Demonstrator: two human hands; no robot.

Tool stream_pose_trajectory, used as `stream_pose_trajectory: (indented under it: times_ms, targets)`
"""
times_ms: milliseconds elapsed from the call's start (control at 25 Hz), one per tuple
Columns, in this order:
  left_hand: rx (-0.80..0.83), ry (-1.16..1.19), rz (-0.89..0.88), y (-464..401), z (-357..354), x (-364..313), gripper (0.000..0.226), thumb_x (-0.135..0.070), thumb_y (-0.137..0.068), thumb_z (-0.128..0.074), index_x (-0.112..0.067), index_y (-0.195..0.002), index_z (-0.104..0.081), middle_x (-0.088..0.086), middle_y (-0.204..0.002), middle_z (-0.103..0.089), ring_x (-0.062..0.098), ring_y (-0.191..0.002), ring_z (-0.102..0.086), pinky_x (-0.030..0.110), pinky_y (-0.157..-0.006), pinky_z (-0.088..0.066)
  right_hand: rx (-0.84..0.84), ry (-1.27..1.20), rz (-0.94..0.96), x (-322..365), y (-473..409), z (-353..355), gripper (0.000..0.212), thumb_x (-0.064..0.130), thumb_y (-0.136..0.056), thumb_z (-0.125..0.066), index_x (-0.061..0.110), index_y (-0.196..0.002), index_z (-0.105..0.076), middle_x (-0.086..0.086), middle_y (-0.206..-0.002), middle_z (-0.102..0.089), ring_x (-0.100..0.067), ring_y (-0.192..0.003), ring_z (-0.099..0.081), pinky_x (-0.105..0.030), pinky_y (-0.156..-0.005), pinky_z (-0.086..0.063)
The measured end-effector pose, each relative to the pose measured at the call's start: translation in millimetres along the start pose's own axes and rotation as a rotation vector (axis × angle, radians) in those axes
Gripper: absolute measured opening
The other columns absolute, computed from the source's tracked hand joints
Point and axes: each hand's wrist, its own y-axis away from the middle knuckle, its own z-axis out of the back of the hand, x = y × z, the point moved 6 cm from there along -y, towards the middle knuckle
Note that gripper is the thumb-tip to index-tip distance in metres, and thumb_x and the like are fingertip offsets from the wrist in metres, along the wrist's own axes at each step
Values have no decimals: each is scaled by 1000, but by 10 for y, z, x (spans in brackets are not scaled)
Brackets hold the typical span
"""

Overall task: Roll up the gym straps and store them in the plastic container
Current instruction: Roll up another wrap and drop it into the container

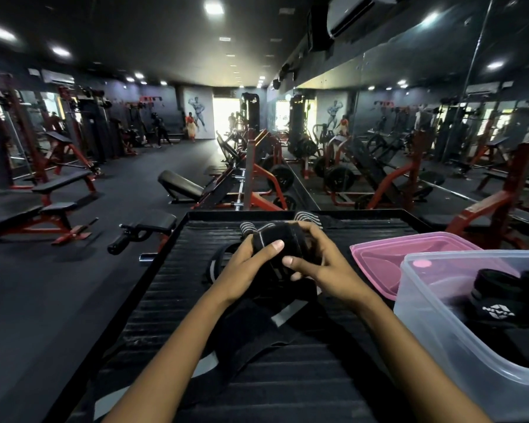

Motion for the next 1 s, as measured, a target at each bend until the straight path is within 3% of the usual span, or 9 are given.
stream_pose_trajectory:
  times_ms: [80, 200, 280, 400, 560, 760, 920, 1000]
  targets:
    - [-19, -21, -31, 10, 2, -51, 61, -63, -72, -65, -27, -119, -56, -4, -116, -66, 11, -111, -62, 32, -97, -49, -40, -51, -6, 12, -6, 26, 27, 1, -87, -64, 14, -110, -57, 9, -87, -68, -8, -80, -65, -20, -56, -51]
    - [-51, -93, -180, 49, -10, -194, 55, -42, -80, -71, -27, -125, -43, -15, -113, -62, 1, -108, -60, 19, -91, -49, -78, -111, -30, 12, -16, 30, 13, 7, -91, -60, 10, -102, -66, 7, -77, -69, -7, -69, -65, -18, -52, -50]
    - [-47, -109, -232, 45, -15, -216, 44, -34, -85, -70, -19, -119, -47, -15, -105, -65, 5, -103, -62, 24, -90, -50, -93, -143, -29, 19, -25, 40, 12, 7, -91, -59, 9, -101, -66, 8, -72, -68, -6, -64, -64, -18, -51, -51]
    - [-83, -36, -231, 38, 15, -221, 40, -32, -84, -67, -8, -112, -51, -1, -98, -67, 13, -95, -64, 31, -87, -53, -138, -139, 12, 6, -32, 76, 12, 1, -86, -64, 11, -91, -58, 11, -65, -62, -2, -59, -60, -19, -49, -51]
    - [-164, 41, -260, 20, 86, -269, 33, -16, -84, -65, -8, -114, -54, 1, -100, -66, 11, -94, -64, 26, -86, -52, -185, -120, 81, 35, -28, 134, 32, -5, -81, -68, 16, -98, -51, 3, -71, -58, -6, -60, -57, -23, -50, -53]
    - [-128, 66, -207, 15, 51, -259, 27, -9, -90, -63, -6, -117, -56, 0, -99, -68, 10, -92, -65, 23, -82, -53, -134, -7, 129, 56, -14, 104, 21, 4, -83, -71, 22, -91, -67, 2, -72, -62, -13, -64, -55, -26, -52, -49]
    - [-107, 144, -115, 6, 6, -216, 22, -16, -92, -59, -11, -113, -60, -4, -97, -70, 9, -93, -68, 24, -83, -52, -102, 56, 132, 83, 4, 93, 41, 6, -79, -75, 23, -111, -57, 0, -105, -64, -14, -95, -60, -32, -63, -57]
    - [-83, 162, -76, 0, -20, -173, 20, -25, -91, -62, -19, -110, -60, -3, -100, -71, 12, -98, -67, 32, -91, -51, -69, 12, 103, 66, 14, 32, 44, 2, -80, -73, 18, -115, -50, 0, -110, -62, -14, -96, -61, -30, -60, -56]
